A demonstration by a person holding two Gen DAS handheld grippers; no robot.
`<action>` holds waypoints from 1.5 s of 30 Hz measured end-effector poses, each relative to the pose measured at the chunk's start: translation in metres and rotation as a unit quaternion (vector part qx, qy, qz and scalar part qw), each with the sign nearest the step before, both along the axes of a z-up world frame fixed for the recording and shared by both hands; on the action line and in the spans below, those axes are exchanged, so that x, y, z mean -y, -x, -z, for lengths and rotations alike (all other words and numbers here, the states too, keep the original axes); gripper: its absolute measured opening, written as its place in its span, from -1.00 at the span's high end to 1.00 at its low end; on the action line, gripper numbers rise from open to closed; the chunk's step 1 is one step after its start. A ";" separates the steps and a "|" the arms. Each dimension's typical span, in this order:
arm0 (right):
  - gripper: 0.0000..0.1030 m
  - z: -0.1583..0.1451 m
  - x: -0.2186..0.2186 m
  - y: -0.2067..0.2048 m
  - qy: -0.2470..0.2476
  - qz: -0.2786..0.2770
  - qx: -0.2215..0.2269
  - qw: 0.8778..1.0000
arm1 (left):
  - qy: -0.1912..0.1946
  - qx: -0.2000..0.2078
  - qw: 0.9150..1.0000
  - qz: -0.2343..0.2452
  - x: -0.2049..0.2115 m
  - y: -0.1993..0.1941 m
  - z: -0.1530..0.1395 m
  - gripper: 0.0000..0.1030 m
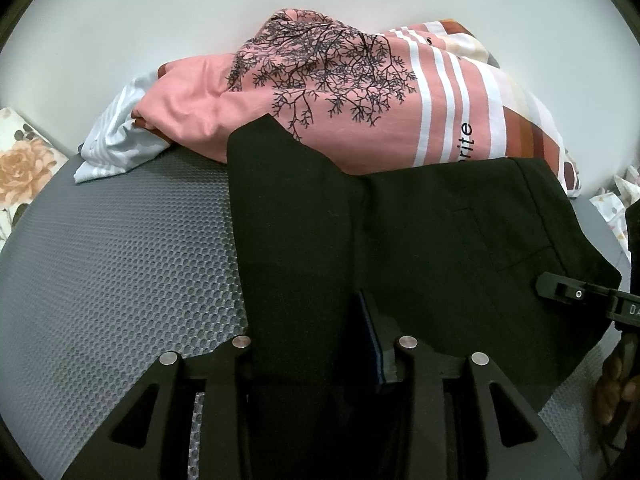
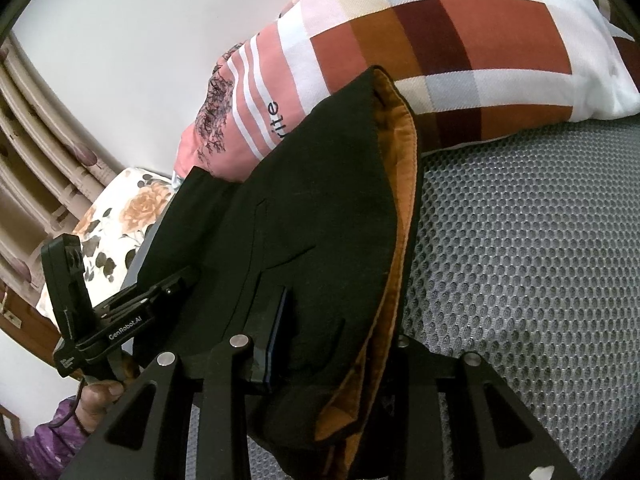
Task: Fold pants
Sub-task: 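Press the folded trousers flat with the left gripper while the right gripper holds the fold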
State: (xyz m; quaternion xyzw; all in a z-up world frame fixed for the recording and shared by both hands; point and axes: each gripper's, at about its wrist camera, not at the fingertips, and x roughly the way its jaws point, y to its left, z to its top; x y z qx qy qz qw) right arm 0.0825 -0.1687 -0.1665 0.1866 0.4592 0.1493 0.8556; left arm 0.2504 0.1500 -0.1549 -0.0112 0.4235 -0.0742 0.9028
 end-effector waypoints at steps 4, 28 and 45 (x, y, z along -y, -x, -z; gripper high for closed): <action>0.42 -0.001 -0.004 0.002 0.008 0.000 0.004 1.000 | -0.001 0.000 1.000 -0.001 0.000 0.000 0.000 0.27; 0.41 -0.002 -0.006 0.002 0.010 0.000 0.004 1.000 | -0.010 0.002 1.000 -0.004 0.000 0.000 0.002 0.21; 0.38 -0.001 -0.010 0.000 0.017 -0.001 0.005 1.000 | -0.012 0.003 1.000 -0.004 0.000 -0.001 0.002 0.18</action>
